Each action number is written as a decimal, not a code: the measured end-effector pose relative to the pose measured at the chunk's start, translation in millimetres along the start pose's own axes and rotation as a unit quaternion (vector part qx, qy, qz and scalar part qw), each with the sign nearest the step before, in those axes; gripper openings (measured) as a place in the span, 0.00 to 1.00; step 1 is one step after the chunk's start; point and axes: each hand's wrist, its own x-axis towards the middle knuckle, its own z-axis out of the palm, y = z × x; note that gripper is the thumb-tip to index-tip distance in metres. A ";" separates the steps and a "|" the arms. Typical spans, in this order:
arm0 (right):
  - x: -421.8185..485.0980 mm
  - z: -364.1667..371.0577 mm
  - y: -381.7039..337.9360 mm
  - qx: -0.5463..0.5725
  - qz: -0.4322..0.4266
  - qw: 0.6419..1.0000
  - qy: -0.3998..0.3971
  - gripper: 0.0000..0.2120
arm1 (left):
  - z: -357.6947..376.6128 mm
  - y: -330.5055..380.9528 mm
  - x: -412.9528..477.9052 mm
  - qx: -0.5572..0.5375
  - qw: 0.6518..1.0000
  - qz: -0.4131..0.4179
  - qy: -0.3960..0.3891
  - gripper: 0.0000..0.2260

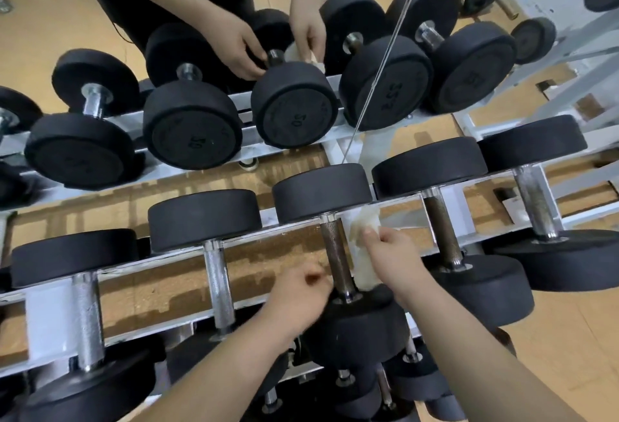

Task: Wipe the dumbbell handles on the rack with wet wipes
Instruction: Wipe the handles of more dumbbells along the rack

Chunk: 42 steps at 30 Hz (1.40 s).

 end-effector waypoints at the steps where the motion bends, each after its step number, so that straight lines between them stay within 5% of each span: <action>1: 2.2 11.2 -1.3 -0.005 0.007 1.000 -0.013 0.20 | 8.7 -4.8 -4.7 0.052 0.998 0.012 -0.036 0.08; 6: 13.1 49.0 -9.2 0.068 0.027 0.997 -0.038 0.17 | 15.7 -29.2 -9.5 0.173 0.971 0.088 -0.137 0.23; 9: 26.7 53.4 -19.7 0.075 0.034 0.996 -0.027 0.13 | 10.2 -26.3 -6.8 0.220 0.959 0.121 -0.131 0.29; 14: 10.7 41.7 0.4 -0.008 0.023 0.998 -0.060 0.15 | 5.1 -28.9 -11.7 0.245 0.943 0.131 -0.183 0.27; 19: -2.1 14.2 2.3 -0.128 0.027 0.983 -0.132 0.09 | 4.2 -30.7 -10.2 0.283 0.929 0.123 -0.203 0.40; 26: 18.7 45.5 -29.1 -0.022 0.018 0.999 -0.040 0.10 | 2.7 -25.1 -15.2 0.273 0.934 0.123 -0.193 0.40; 35: 19.1 21.6 -3.6 -0.086 0.093 0.983 -0.137 0.18 | 5.3 -28.2 -13.4 0.280 0.935 0.128 -0.177 0.37; 39: 32.7 36.3 -20.1 0.028 0.074 0.993 -0.087 0.19 | 5.7 -28.3 -15.3 0.262 0.940 0.126 -0.176 0.38; 42: 20.7 32.6 -7.9 -0.036 0.069 0.993 -0.093 0.15 | 4.9 -27.9 -16.6 0.260 0.942 0.126 -0.171 0.39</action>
